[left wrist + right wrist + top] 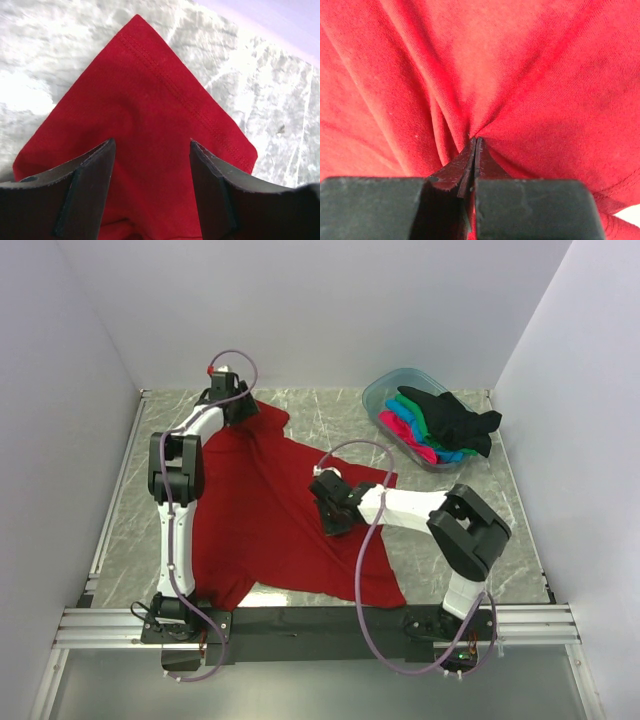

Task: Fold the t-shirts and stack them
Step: Smooth out wrinkles on the flatten tshirt

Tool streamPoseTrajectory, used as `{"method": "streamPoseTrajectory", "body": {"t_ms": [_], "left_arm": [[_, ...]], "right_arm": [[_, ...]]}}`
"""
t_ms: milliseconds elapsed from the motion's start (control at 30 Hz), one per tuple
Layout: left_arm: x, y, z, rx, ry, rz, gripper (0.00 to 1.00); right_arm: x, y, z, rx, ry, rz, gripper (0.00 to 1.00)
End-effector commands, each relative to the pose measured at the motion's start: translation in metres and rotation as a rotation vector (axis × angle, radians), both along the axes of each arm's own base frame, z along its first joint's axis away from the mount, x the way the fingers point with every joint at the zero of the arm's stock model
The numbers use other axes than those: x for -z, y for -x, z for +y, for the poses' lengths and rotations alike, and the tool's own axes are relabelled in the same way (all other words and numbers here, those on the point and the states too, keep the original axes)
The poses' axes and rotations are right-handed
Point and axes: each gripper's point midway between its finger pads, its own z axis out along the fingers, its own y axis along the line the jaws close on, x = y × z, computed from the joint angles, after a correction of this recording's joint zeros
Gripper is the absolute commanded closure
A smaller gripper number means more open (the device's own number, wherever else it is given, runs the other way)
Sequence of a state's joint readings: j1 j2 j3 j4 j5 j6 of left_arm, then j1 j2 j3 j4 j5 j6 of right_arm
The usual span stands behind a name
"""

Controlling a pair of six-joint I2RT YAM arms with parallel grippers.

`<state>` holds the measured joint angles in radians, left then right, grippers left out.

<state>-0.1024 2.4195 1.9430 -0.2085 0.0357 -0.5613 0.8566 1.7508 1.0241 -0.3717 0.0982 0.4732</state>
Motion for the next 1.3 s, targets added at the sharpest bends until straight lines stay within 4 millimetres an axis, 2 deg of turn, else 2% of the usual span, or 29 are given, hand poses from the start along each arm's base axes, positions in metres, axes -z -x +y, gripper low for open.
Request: {"method": "streamPoseTrajectory", "body": {"t_ms": [0,133,200,233,267,333,367,433,467,533,567,633,667,733,767,867,933,1000,1033,1100,1133,1167,1233,1267], "left_arm": [[-0.003,-0.008,0.015,-0.018,-0.045,-0.01,0.33],[-0.035,-0.011,0.014,-0.017,-0.043,-0.07,0.32],[-0.059,-0.003,0.019,-0.045,-0.06,-0.105,0.31],[-0.095,-0.002,0.02,-0.061,-0.065,-0.182,0.3],[-0.092,0.009,0.019,-0.067,-0.079,-0.17,0.3],[-0.116,0.018,0.018,-0.083,-0.093,-0.222,0.29],[-0.131,0.031,0.015,-0.095,-0.108,-0.244,0.28],[-0.14,0.044,0.011,-0.105,-0.119,-0.255,0.27],[-0.141,0.057,0.005,-0.097,-0.123,-0.252,0.26],[-0.134,0.07,-0.002,-0.088,-0.115,-0.235,0.26],[-0.123,0.084,-0.011,-0.06,-0.105,-0.212,0.27],[-0.107,0.098,-0.02,-0.038,-0.079,-0.176,0.27],[-0.09,0.111,-0.029,-0.002,-0.062,-0.139,0.27],[-0.075,0.123,-0.039,0.017,-0.029,-0.102,0.27],[-0.061,0.133,-0.045,0.038,-0.02,-0.072,0.28],[-0.04,0.148,-0.062,0.076,0.01,-0.021,0.28],[-0.03,0.154,-0.068,0.091,0.019,0.011,0.28],[-0.017,0.16,-0.072,0.1,0.03,0.044,0.28],[-0.013,0.161,-0.072,0.098,0.03,0.052,0.28],[-0.001,0.165,-0.071,0.095,0.026,0.082,0.28],[0.003,0.167,-0.072,0.102,0.031,0.095,0.28],[0.01,0.17,-0.07,0.099,0.027,0.111,0.28],[0.015,0.171,-0.066,0.09,0.026,0.12,0.28],[0.018,0.171,-0.061,0.086,0.04,0.129,0.27]], "right_arm": [[0.005,-0.007,-0.003,-0.02,0.048,0.031,1.0],[-0.005,-0.028,-0.004,0.0,0.031,0.014,1.0],[-0.014,-0.035,-0.003,0.005,0.025,-0.002,1.0],[-0.021,-0.037,-0.002,0.001,0.017,-0.017,1.0],[-0.027,-0.039,0.0,-0.001,0.009,-0.029,0.93],[-0.038,-0.041,-0.001,0.002,0.0,-0.055,0.82],[-0.05,-0.044,-0.002,0.007,-0.013,-0.082,0.69],[-0.059,-0.048,-0.007,0.022,-0.023,-0.102,0.61],[-0.066,-0.05,-0.009,0.029,-0.038,-0.115,0.57],[-0.073,-0.057,-0.016,0.051,-0.069,-0.12,0.55],[-0.072,-0.06,-0.021,0.062,-0.078,-0.118,0.55],[-0.074,-0.071,-0.032,0.093,-0.095,-0.12,0.54],[-0.075,-0.075,-0.035,0.1,-0.101,-0.12,0.54],[-0.073,-0.087,-0.048,0.13,-0.093,-0.122,0.54],[-0.077,-0.094,-0.048,0.134,-0.105,-0.127,0.54],[-0.069,-0.114,-0.059,0.169,-0.096,-0.109,0.53],[-0.058,-0.12,-0.058,0.167,-0.102,-0.073,0.53],[-0.058,-0.133,-0.059,0.179,-0.113,-0.068,0.53],[-0.046,-0.133,-0.057,0.174,-0.105,-0.037,0.54],[-0.045,-0.143,-0.054,0.174,-0.105,-0.029,0.54],[-0.032,-0.143,-0.052,0.169,-0.096,0.003,0.54],[-0.035,-0.151,-0.047,0.167,-0.105,-0.003,0.54],[-0.021,-0.152,-0.047,0.162,-0.086,0.039,0.54],[-0.023,-0.157,-0.041,0.155,-0.099,0.037,0.54]]}}
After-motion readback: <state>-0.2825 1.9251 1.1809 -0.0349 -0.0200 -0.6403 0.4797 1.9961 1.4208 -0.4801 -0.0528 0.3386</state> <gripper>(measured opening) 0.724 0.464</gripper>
